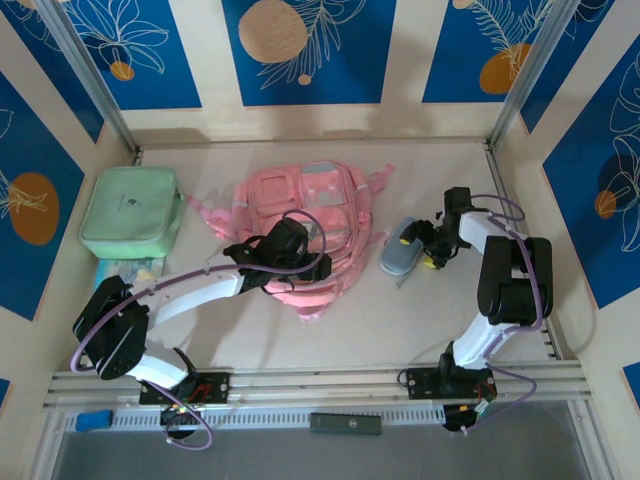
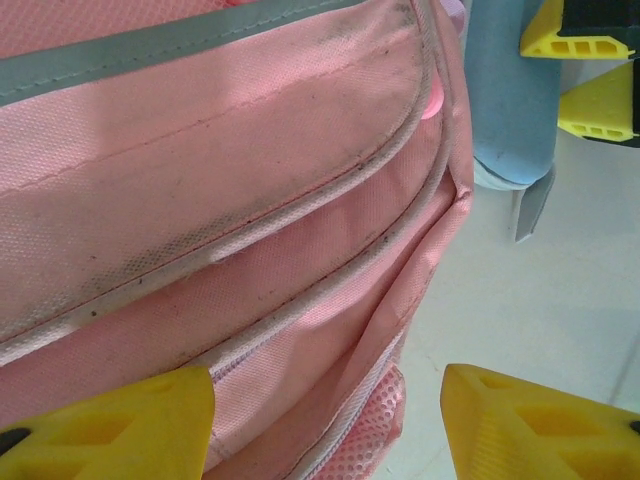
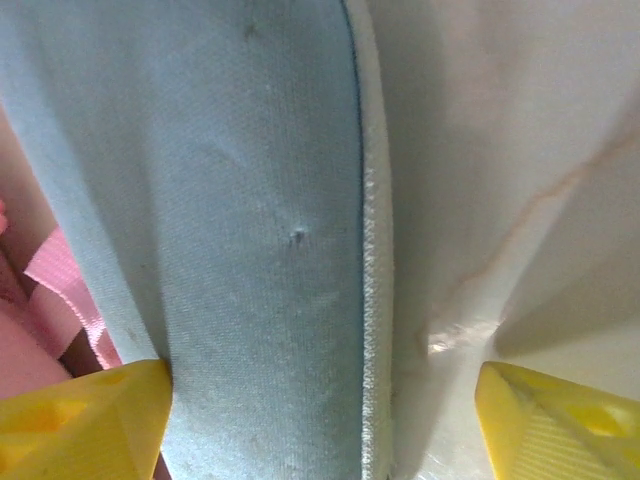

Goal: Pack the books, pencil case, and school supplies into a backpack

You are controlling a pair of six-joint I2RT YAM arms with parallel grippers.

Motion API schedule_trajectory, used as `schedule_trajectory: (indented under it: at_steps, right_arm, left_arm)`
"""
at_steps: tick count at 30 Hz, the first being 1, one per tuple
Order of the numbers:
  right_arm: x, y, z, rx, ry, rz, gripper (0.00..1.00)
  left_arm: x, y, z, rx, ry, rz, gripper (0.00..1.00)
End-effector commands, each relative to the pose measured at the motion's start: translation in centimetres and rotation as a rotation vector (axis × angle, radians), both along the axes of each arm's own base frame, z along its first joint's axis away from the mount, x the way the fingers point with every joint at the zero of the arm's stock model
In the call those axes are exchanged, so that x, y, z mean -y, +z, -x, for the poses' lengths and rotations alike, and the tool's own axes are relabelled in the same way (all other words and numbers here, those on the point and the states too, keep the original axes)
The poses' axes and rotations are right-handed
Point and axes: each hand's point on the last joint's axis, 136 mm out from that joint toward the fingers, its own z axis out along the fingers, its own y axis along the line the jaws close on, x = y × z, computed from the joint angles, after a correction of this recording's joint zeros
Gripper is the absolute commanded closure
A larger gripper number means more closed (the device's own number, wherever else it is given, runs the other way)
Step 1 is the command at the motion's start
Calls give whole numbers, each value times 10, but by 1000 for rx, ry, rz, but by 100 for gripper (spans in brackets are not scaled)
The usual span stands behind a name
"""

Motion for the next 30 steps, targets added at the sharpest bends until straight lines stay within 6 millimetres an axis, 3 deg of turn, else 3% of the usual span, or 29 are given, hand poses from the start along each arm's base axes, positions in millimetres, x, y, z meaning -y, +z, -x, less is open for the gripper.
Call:
schedule_trajectory:
  at_steps: [1,8,14,19,24,30]
  right_arm:
    - [-17,-3,-11,40,38,-73,24]
    - [-28,2,-25,121,67,-133,36]
    - [-19,0,-27,133,39,-132,54]
    - [-20,2,-28,148,36,-138,56]
    - [-13,-7,-20,119,1,-116,49]
    - [-18,1,-24,162,15,-171,61]
  left_arm:
    - [-3,16,-9,45,17,2,38]
    - [-14,23,-11,70,8,-17,35]
    - [-20,28,-12,75,4,-23,33]
    - [-21,26,-14,63,11,-33,33]
    - [-23,24,-13,56,13,-37,32]
    - [-29,32,-14,85,-16,-91,31]
